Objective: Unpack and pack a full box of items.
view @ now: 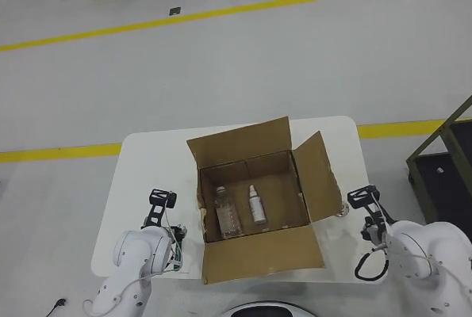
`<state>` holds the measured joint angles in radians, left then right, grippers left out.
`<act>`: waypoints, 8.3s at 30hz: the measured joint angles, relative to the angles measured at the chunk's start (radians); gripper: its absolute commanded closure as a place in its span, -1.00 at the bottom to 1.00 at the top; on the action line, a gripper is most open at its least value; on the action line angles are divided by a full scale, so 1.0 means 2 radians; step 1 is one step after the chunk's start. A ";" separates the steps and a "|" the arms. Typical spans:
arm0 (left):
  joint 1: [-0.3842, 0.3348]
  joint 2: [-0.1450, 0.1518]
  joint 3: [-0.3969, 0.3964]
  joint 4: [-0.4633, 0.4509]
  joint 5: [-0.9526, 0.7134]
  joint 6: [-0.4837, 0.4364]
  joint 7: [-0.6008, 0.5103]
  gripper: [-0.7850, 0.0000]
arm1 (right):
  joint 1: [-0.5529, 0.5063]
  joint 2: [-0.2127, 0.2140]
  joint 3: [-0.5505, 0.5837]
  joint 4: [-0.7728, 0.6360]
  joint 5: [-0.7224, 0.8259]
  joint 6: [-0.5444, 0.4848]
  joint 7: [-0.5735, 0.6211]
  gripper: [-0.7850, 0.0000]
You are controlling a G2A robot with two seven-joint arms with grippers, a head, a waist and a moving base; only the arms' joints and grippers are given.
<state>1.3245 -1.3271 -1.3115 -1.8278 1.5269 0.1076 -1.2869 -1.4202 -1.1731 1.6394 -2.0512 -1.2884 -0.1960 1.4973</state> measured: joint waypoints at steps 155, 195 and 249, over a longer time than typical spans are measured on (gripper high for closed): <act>0.000 0.000 0.000 0.000 0.000 0.000 0.000 -1.00 | 0.250 0.009 -0.264 0.129 0.241 -0.003 -0.144 1.00; 0.000 0.000 0.000 0.000 0.000 0.000 0.000 -1.00 | 0.378 -0.073 -0.477 0.407 0.160 0.104 -0.159 -0.24; 0.000 0.000 0.000 0.000 0.000 0.000 0.000 -1.00 | 0.146 0.033 0.020 0.155 0.470 0.027 -0.080 1.00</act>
<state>1.3245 -1.3271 -1.3115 -1.8278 1.5269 0.1076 -1.2869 -1.1280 -1.1077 1.6799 -1.7417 -0.3486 -0.1414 1.3376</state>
